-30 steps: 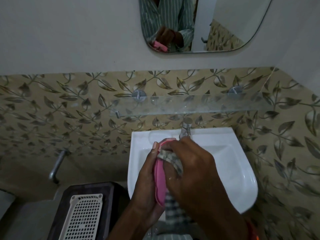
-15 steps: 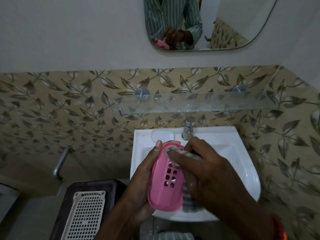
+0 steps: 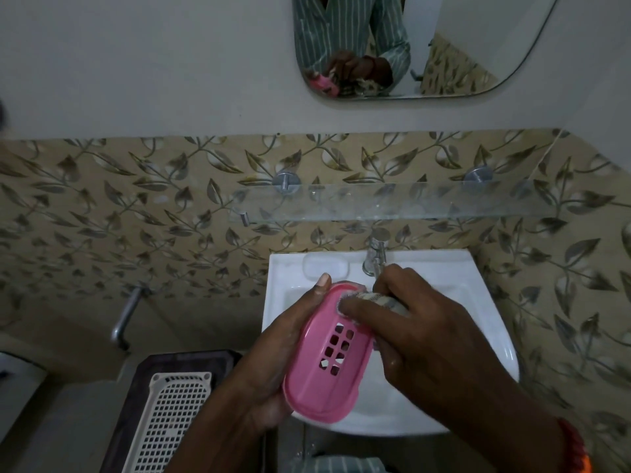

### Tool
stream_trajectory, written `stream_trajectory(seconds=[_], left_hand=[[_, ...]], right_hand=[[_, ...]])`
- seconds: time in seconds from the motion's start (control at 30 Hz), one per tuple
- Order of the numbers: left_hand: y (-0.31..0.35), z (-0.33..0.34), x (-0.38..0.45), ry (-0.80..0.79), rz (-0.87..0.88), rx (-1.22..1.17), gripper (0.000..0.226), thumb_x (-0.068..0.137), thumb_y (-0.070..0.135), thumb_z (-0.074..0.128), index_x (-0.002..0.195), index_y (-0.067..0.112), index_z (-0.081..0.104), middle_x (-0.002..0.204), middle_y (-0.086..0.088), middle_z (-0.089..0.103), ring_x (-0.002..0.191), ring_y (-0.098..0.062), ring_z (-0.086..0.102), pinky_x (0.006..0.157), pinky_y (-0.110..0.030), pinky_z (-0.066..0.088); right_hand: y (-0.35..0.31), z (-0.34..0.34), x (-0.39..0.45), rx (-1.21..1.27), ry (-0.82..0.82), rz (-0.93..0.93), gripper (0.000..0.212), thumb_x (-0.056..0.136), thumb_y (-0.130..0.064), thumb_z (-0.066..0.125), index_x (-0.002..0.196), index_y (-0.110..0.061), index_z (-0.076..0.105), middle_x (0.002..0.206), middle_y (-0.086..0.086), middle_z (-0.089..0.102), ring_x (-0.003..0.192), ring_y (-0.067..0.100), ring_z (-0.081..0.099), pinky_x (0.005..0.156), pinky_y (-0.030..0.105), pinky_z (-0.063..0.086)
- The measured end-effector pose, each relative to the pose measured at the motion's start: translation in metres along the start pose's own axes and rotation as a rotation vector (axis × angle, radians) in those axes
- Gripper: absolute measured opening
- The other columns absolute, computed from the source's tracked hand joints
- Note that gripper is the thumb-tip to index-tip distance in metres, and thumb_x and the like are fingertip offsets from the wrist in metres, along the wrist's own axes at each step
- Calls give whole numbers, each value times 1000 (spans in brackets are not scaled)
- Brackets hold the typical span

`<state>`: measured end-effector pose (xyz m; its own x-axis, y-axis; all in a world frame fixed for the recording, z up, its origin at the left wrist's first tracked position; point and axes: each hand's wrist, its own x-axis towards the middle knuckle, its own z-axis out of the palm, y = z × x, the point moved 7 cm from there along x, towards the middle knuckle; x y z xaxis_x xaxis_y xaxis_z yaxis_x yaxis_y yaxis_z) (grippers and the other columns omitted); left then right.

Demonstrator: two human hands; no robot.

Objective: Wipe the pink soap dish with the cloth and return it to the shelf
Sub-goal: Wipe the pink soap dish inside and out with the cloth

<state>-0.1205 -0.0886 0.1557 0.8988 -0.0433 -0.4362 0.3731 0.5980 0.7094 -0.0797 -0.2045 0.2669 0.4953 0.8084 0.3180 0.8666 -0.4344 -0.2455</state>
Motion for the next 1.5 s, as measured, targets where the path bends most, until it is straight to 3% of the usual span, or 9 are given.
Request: stream_trajectory(seconds=[0.13, 0.23, 0.4, 0.57, 0.77, 0.87, 1.17, 1.33, 1.5], left_hand=[[-3, 1, 2, 26, -64, -31, 65, 81, 68, 70, 116, 14, 78, 116, -18, 76, 103, -30, 73, 94, -47, 58], [2, 4, 4, -6, -58, -66, 61, 72, 65, 81, 107, 15, 81, 111, -21, 78, 97, -32, 77, 83, -42, 62], [1, 2, 4, 4, -61, -53, 65, 65, 67, 83, 107, 17, 82, 113, -24, 77, 98, -34, 77, 78, -40, 63], [2, 0, 2, -16, -106, -56, 63, 84, 70, 63, 113, 16, 79, 115, -22, 77, 100, -33, 76, 83, -43, 62], [14, -7, 0, 35, -57, 28, 71, 75, 71, 69, 125, 22, 73, 117, -21, 76, 96, -32, 76, 83, -50, 59], [14, -7, -2, 22, -76, -2, 66, 79, 68, 69, 124, 19, 73, 110, -20, 75, 91, -31, 73, 86, -50, 59], [18, -5, 9, 52, 22, 27, 59, 76, 70, 66, 106, 22, 82, 102, -16, 80, 84, -28, 77, 74, -43, 63], [20, -6, 13, 62, 95, 14, 71, 67, 71, 78, 115, 20, 78, 101, -16, 78, 83, -27, 76, 72, -41, 62], [4, -1, 16, 142, 95, -26, 66, 74, 66, 79, 114, 13, 77, 95, -22, 78, 82, -33, 77, 70, -40, 63]], right_hand=[[-11, 25, -13, 322, -80, 156, 26, 82, -44, 68, 105, -42, 57, 100, -18, 60, 87, 2, 57, 75, 20, 52], [-15, 50, -24, 537, -109, 308, 35, 80, -69, 52, 103, -44, 45, 96, -27, 54, 97, -4, 51, 80, 10, 43], [-14, 57, -24, 573, -290, 360, 20, 81, -69, 53, 86, -56, 39, 99, -23, 50, 96, -9, 46, 71, 2, 39], [-6, 50, -30, 512, -290, 326, 39, 76, -73, 53, 103, -47, 44, 108, -29, 49, 95, -15, 47, 71, 14, 45], [-13, 20, -31, 42, -176, -94, 37, 72, -19, 76, 106, -27, 64, 91, 3, 58, 72, 13, 50, 51, 25, 45], [6, 6, -21, 28, -97, 44, 41, 69, -7, 78, 107, -20, 68, 87, 4, 54, 70, 8, 39, 49, 23, 42], [-24, 24, -34, 189, -169, -12, 34, 69, -13, 66, 101, -25, 65, 95, 1, 57, 72, 16, 57, 47, 30, 52], [-24, 39, -29, 434, -127, 113, 31, 87, -20, 49, 113, -29, 64, 108, -9, 52, 90, 8, 56, 73, 31, 52], [-30, 29, -18, 583, -31, 118, 27, 87, -10, 60, 104, -29, 69, 97, -10, 61, 88, 3, 58, 73, 23, 50]])
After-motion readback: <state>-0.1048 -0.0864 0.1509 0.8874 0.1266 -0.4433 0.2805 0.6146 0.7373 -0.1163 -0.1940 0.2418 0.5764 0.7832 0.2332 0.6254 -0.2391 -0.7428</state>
